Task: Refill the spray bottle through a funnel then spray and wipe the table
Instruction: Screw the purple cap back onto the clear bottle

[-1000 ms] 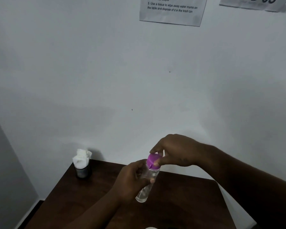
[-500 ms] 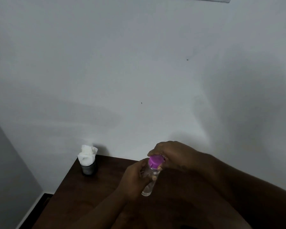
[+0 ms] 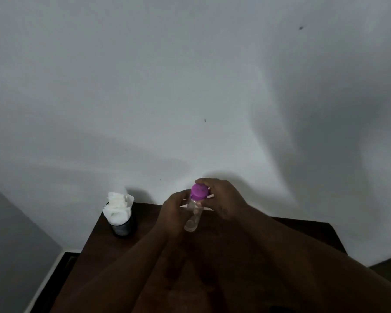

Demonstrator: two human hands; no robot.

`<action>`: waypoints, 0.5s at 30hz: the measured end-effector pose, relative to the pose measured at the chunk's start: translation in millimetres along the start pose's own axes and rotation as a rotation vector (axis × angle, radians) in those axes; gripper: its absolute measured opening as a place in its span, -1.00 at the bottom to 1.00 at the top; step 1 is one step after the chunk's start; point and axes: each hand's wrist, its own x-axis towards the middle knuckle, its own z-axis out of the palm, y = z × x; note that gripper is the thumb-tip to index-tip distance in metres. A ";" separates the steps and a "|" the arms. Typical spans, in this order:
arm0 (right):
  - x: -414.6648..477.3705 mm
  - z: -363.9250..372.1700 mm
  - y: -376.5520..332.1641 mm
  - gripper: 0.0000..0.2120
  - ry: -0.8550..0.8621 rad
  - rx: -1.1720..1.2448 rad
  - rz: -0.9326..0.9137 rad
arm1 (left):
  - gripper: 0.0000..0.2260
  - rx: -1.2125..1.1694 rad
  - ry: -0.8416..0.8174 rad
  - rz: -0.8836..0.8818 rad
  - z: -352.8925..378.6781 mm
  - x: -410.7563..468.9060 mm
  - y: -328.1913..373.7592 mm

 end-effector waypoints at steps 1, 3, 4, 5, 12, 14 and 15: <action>5.6 5.9 1.7 -0.40 0.003 -0.010 0.002 | -0.56 0.002 0.007 -0.006 -1.3 5.9 -7.2; 15.8 18.1 6.4 -0.42 0.007 -0.027 0.005 | -0.55 0.018 0.018 -0.019 -2.9 16.0 -20.2; 19.8 23.0 8.4 -0.43 0.007 -0.026 0.004 | -0.55 0.028 0.021 -0.025 -3.3 19.7 -26.0; 23.2 27.3 10.6 -0.44 0.007 -0.023 0.006 | -0.56 0.039 0.018 -0.031 -3.8 22.5 -31.4; 35.7 35.2 16.4 -0.47 -0.011 -0.030 -0.011 | -0.64 0.043 0.008 -0.022 -7.0 27.5 -43.8; 35.9 36.7 16.4 -0.47 -0.021 -0.038 -0.011 | -0.66 0.058 0.002 -0.010 -8.7 25.2 -44.7; 34.9 37.6 16.3 -0.46 -0.023 -0.041 -0.010 | -0.66 0.063 -0.007 0.001 -9.5 23.1 -44.7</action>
